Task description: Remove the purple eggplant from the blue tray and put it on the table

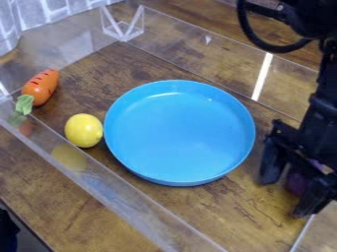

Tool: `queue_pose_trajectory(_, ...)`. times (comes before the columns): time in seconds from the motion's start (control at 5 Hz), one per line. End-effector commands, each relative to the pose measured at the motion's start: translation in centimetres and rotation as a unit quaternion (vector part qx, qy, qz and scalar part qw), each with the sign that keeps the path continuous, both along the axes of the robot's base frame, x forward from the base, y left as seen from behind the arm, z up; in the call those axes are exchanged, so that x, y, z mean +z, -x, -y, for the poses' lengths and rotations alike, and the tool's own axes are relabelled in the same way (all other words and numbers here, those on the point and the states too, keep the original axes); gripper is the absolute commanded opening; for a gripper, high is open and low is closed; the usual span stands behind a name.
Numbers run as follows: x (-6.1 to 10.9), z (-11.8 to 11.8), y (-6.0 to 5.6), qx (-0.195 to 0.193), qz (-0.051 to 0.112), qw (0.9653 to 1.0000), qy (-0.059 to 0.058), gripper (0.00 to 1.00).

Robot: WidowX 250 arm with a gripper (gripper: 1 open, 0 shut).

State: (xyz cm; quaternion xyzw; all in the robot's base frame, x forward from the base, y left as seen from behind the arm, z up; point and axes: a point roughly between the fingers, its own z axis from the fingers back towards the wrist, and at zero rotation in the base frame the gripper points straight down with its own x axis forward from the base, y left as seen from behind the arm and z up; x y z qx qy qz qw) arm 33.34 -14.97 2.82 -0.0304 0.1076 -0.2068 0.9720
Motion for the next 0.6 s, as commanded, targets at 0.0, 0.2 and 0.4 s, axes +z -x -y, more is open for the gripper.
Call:
queue_pose_trajectory(0.0,3.8,1.1,-0.8,-0.001,0.040,0.9991,0.013,0.00)
queue_pose_trajectory(0.2,4.9,1.1,-1.2,0.005,0.041,0.9991,0.008,0.00)
queue_pose_trajectory(0.4,4.6,0.9,-1.9,-0.029,0.041,0.9987,0.004,1.00)
